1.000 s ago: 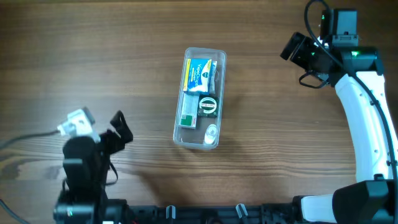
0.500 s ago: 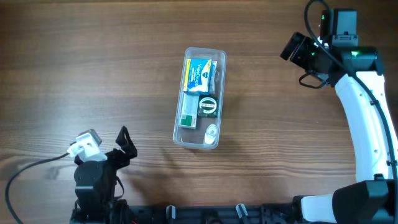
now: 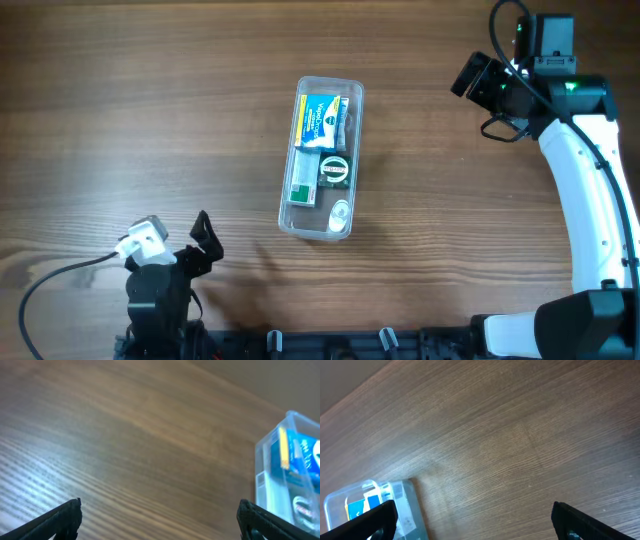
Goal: Pack container
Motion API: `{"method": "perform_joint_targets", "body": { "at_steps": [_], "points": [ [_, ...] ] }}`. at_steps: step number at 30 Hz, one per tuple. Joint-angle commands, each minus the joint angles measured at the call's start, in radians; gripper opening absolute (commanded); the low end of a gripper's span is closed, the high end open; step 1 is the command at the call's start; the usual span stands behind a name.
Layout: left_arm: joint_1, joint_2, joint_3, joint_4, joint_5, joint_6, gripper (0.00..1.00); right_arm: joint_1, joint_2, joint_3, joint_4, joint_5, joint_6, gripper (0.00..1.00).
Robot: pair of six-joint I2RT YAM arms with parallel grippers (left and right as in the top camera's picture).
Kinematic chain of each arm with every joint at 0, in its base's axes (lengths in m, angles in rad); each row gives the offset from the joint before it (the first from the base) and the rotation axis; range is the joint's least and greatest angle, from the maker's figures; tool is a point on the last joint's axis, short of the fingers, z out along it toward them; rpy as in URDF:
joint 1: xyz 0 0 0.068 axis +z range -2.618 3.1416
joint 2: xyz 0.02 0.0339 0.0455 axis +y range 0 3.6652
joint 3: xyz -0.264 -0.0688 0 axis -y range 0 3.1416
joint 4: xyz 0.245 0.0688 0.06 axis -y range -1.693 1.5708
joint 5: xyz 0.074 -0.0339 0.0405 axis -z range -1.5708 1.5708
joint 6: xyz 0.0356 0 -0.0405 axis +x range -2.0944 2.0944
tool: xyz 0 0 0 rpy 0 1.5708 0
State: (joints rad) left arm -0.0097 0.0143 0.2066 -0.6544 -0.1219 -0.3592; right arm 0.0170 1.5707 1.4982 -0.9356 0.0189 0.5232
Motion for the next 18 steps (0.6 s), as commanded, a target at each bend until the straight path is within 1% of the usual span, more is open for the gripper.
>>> {"method": "perform_joint_targets", "body": {
  "at_steps": [1,12,15,17,18],
  "points": [
    [0.006,-0.01,-0.006,-0.019,-0.002,0.012,1.0,0.001,0.01,-0.001,0.001,-0.013,0.001,1.0],
    [0.006,-0.01,-0.006,-0.019,-0.002,0.012,1.0,0.003,0.009,-0.006,0.004,-0.013,0.001,1.0],
    [0.006,-0.01,-0.007,-0.019,-0.002,0.012,1.0,0.02,-0.024,-0.018,-0.007,0.003,-0.009,1.0],
    [0.006,-0.01,-0.006,-0.019,-0.002,0.012,1.0,0.049,-0.096,-0.055,0.037,0.053,-0.071,1.0],
    [0.006,-0.01,-0.006,-0.019,-0.002,0.012,1.0,0.067,-0.138,-0.089,0.09,0.051,-0.138,1.0]
  ]
}}
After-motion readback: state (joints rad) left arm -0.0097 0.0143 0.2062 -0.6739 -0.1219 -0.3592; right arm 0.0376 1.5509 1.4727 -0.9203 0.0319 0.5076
